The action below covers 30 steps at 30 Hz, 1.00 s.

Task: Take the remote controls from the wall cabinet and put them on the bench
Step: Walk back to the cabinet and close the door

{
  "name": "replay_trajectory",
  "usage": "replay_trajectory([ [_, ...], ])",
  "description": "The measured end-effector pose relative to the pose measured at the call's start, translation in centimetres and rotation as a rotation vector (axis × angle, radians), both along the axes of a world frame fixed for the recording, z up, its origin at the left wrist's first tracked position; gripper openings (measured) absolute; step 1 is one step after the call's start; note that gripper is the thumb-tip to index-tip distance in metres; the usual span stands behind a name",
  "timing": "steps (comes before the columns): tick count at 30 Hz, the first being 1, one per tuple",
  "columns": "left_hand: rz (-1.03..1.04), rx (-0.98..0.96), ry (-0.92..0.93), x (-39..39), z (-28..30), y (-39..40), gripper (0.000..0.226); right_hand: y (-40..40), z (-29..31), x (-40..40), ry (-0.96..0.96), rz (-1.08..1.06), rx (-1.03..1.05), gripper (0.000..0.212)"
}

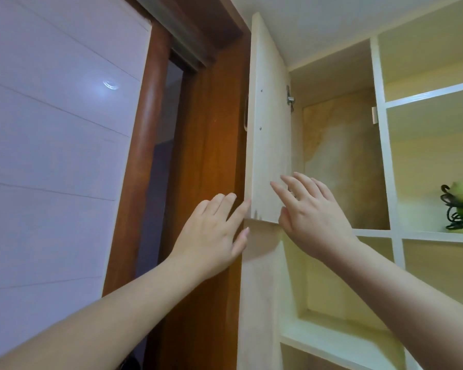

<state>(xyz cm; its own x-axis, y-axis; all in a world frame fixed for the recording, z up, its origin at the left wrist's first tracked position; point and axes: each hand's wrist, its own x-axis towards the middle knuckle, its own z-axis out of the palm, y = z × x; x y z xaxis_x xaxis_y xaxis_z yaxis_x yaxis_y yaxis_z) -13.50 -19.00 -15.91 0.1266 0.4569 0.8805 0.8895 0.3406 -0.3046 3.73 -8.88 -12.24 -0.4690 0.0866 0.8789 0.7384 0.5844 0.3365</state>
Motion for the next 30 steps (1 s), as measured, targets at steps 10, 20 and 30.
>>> replay_trajectory([
  [10, -0.22, -0.021, 0.017, -1.9, 0.2, 2.7, 0.069, 1.0, 4.2, -2.6, -0.133, -0.062, 0.133, 0.066],
  [20, -0.415, 0.003, 0.077, 0.8, 0.1, 5.9, 0.072, 1.9, 6.4, 0.8, -0.287, -0.157, 0.351, 0.071],
  [30, -0.73, -0.066, -0.013, 6.9, 0.4, 11.2, 0.07, 4.0, 6.0, 7.9, -0.224, -0.233, 0.301, 0.062],
])
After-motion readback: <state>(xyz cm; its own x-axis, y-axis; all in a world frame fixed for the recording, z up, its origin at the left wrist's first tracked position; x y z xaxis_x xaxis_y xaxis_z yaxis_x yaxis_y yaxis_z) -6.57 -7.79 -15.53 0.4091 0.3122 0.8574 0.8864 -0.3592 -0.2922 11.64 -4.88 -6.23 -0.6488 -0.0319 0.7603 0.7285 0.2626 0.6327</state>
